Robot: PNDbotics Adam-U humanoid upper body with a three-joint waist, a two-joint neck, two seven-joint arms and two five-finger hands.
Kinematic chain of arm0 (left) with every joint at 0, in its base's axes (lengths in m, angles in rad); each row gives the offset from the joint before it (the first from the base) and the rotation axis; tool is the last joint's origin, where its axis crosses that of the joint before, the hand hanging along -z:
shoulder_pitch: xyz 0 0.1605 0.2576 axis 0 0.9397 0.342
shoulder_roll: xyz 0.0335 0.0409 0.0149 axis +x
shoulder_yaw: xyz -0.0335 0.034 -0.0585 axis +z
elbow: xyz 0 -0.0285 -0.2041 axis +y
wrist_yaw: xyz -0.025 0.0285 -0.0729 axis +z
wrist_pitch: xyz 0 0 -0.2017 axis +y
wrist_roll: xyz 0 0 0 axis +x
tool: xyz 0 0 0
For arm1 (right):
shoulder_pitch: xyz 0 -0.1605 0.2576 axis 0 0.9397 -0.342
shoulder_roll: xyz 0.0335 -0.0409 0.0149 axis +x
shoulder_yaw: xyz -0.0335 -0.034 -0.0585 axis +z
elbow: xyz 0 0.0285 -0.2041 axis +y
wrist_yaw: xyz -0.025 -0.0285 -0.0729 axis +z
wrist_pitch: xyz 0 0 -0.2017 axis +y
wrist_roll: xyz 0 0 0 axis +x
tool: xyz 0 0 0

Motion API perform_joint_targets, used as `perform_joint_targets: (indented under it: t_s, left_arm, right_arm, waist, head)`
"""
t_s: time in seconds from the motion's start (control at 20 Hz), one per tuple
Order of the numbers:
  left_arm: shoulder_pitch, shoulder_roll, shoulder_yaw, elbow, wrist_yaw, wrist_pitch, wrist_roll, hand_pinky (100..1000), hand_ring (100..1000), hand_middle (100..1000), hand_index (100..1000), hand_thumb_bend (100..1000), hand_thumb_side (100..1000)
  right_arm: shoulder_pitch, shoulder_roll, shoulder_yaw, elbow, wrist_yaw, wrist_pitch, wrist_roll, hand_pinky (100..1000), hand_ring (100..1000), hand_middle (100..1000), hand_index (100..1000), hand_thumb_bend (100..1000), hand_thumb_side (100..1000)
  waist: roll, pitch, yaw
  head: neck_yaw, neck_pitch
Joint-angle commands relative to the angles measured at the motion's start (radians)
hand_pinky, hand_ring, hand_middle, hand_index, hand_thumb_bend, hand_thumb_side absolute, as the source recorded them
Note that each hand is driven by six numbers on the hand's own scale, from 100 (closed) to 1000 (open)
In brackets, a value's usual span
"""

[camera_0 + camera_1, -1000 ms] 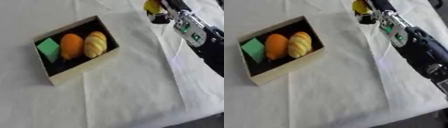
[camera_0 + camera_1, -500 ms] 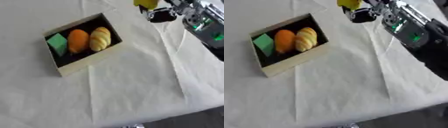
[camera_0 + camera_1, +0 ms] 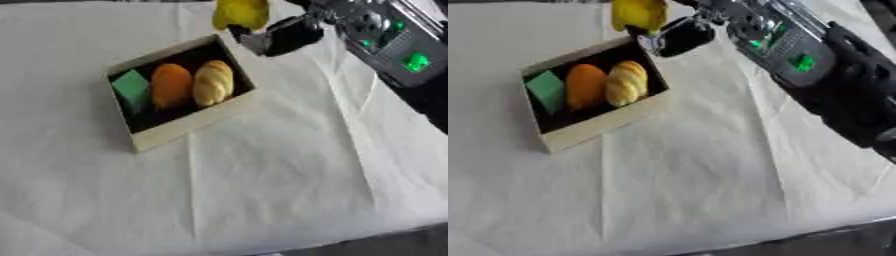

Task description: Pick up objects on the table and place them in the box.

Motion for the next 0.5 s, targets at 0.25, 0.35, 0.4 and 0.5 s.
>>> perform_joint_targets:
  t_s: [0.25, 0.35, 0.4, 0.5]
  left_arm:
    - [-0.031, 0.003, -0.015, -0.036, 0.004, 0.009, -0.034, 808, 764, 707, 848, 134, 484]
    - [-0.033, 0.000, -0.018, -0.040, 0.004, 0.011, -0.038, 808, 764, 707, 848, 131, 486]
    - [-0.034, -0.002, -0.020, -0.041, 0.004, 0.011, -0.040, 808, 764, 707, 848, 131, 486]
    - [-0.034, -0.003, -0.021, -0.043, 0.003, 0.012, -0.043, 808, 764, 708, 848, 132, 485]
  right_arm:
    - [-0.083, 0.073, 0.059, 0.138, 0.028, -0.020, 0.046, 780, 637, 564, 700, 100, 100]
    - [-0.093, 0.091, 0.071, 0.182, 0.062, -0.038, 0.047, 779, 659, 597, 732, 100, 100]
    - [-0.098, 0.099, 0.076, 0.203, 0.083, -0.048, 0.046, 779, 670, 612, 746, 100, 100]
    - [-0.105, 0.113, 0.086, 0.250, 0.131, -0.065, 0.050, 785, 710, 667, 783, 100, 100]
  waist:
    - [-0.021, -0.038, 0.019]
    - [-0.023, -0.038, 0.023]
    - [-0.024, -0.037, 0.024]
    - [-0.026, -0.037, 0.026]
  head:
    - [-0.021, 0.004]
    - [-0.023, 0.004]
    - [-0.023, 0.004]
    - [-0.025, 0.004]
